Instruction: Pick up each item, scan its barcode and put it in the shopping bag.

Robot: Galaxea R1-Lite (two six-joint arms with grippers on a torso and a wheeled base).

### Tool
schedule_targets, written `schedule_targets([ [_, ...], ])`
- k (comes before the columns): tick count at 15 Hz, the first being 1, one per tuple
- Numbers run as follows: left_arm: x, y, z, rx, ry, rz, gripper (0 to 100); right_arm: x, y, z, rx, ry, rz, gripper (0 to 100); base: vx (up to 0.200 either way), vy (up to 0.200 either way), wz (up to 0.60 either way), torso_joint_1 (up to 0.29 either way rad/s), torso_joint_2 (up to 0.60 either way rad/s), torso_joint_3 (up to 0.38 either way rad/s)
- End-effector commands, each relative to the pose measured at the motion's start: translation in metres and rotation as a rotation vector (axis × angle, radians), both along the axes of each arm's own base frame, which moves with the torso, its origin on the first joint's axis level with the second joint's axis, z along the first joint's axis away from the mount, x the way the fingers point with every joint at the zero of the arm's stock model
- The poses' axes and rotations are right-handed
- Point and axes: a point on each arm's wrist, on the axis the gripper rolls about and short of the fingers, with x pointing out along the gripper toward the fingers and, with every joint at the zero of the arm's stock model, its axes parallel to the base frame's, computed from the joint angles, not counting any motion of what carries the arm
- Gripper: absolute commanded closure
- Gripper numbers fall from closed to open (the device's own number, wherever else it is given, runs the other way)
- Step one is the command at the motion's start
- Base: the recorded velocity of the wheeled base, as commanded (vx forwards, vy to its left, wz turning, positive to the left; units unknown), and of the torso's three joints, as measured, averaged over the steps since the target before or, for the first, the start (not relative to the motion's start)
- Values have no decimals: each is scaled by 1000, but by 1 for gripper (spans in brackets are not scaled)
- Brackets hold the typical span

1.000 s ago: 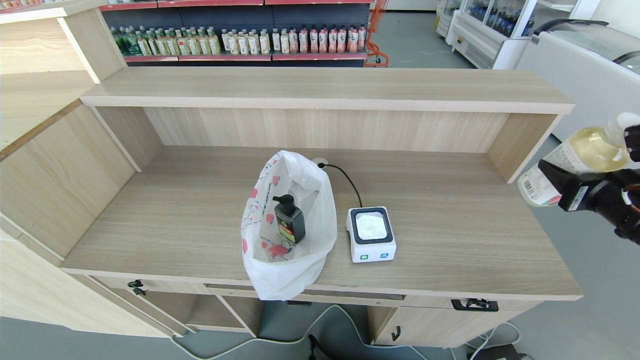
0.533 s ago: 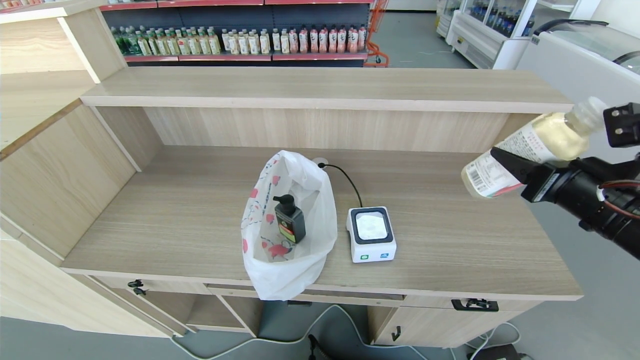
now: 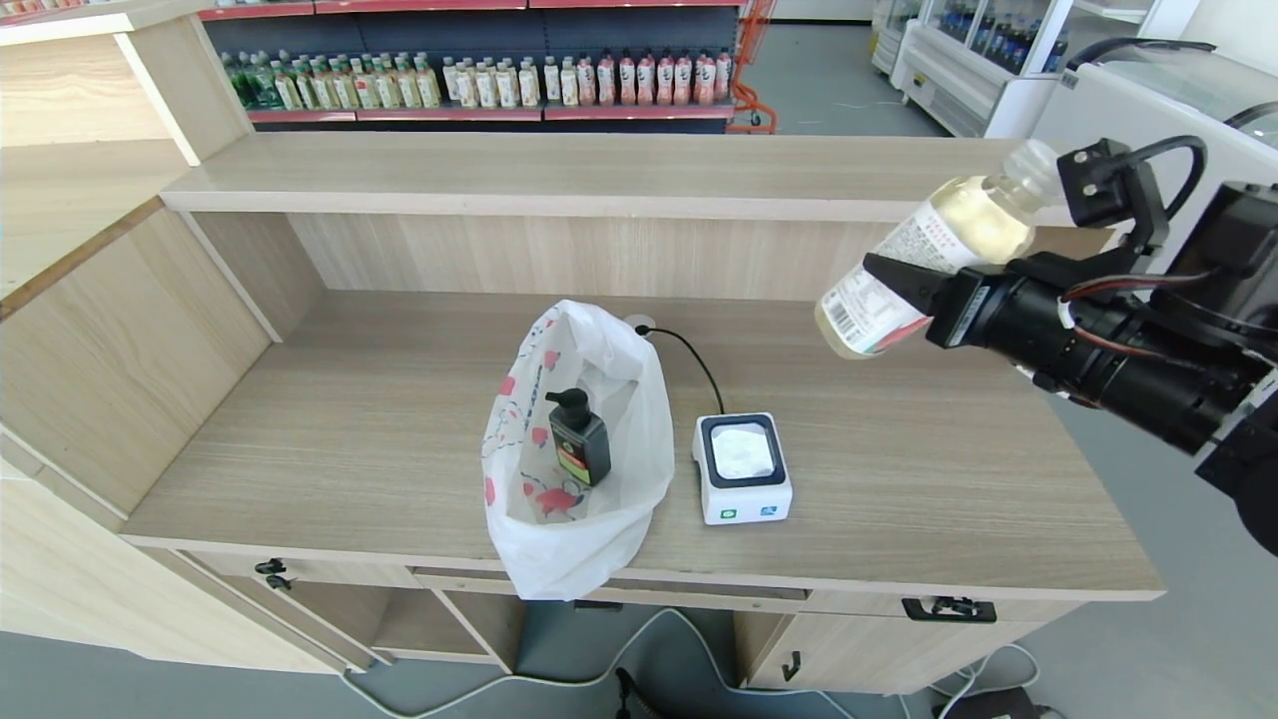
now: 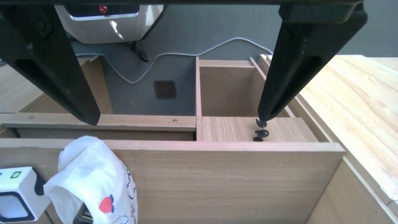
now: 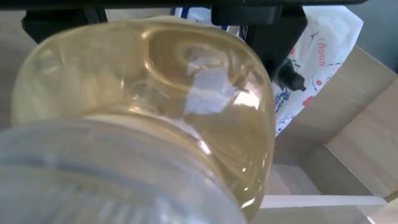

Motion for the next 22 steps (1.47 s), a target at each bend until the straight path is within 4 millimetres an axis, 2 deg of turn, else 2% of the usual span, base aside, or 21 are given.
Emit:
schedule_targets([
  [1,0,0,0,0,0,0,0,0,18,-6,-10,19,73,100,0,0,0,0,0,0],
  [5,0,0,0,0,0,0,0,-7,36,-10,-33,18,137,100,0,0,0,0,0,0],
  [7,0,0,0,0,0,1,0,-2,39,-17,-70,17,131,100,0,0,0,0,0,0],
  [12,0,0,0,1,-1,0,0,1,39,-18,-75,22,125,100,0,0,0,0,0,0],
  [16,0,0,0,0,0,0,0,10,37,-23,-102,14,102,100,0,200,0,0,-1,0],
  [19,0,0,0,1,-1,0,0,1,45,-16,-85,-2,153,100,0,200,0,11,4,6],
  [22,0,0,0,3,-1,0,0,-13,62,-17,-95,-5,256,100,0,0,0,0,0,0],
])
